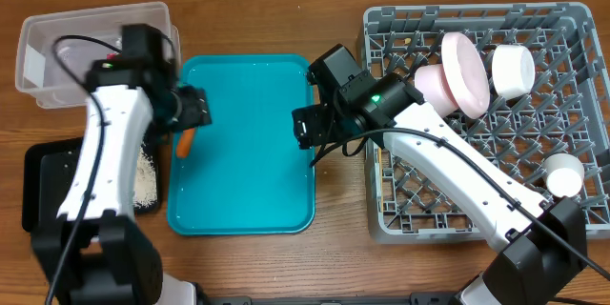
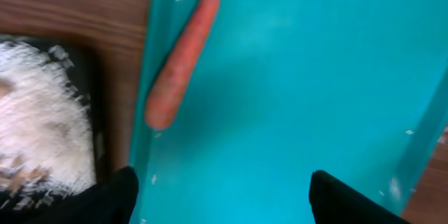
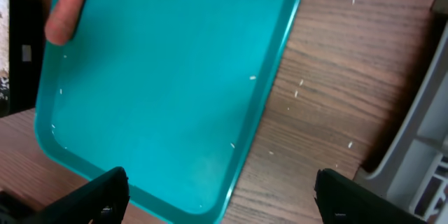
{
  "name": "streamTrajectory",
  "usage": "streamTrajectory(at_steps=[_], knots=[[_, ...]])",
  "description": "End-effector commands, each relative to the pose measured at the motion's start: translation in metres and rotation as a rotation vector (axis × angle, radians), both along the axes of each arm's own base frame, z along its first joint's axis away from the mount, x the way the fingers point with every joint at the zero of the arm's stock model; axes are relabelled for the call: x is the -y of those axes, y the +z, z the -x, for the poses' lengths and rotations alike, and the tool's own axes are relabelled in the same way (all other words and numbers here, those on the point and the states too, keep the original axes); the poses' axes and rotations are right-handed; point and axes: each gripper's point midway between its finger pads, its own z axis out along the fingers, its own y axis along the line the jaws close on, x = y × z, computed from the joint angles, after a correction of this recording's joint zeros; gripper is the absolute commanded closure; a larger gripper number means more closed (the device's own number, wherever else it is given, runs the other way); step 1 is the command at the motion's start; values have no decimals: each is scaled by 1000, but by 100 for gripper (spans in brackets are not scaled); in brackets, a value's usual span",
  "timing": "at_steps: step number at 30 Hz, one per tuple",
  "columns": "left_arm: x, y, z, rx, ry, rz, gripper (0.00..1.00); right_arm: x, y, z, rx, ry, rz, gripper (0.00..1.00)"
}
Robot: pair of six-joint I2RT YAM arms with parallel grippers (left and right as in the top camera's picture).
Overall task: Sort waste into correct bins and load items into the dishwasher
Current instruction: 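Grasp the orange carrot on the teal tray with the left gripper, then drop the carrot onto the black tray with the left gripper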
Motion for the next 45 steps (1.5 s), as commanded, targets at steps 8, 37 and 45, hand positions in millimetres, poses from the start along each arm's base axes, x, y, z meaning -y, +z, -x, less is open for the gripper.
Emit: streamTrajectory(at_steps=[8, 37, 45], knots=[[-14, -84, -10, -129, -98, -116, 23, 6, 2, 3, -7, -14, 29, 12], [-18, -31, -9, -162, 17, -110, 96, 89, 24, -12, -12, -210, 99, 13], [-88, 6, 23, -131, 333, -136, 95, 180, 50, -22, 15, -436, 121, 13]])
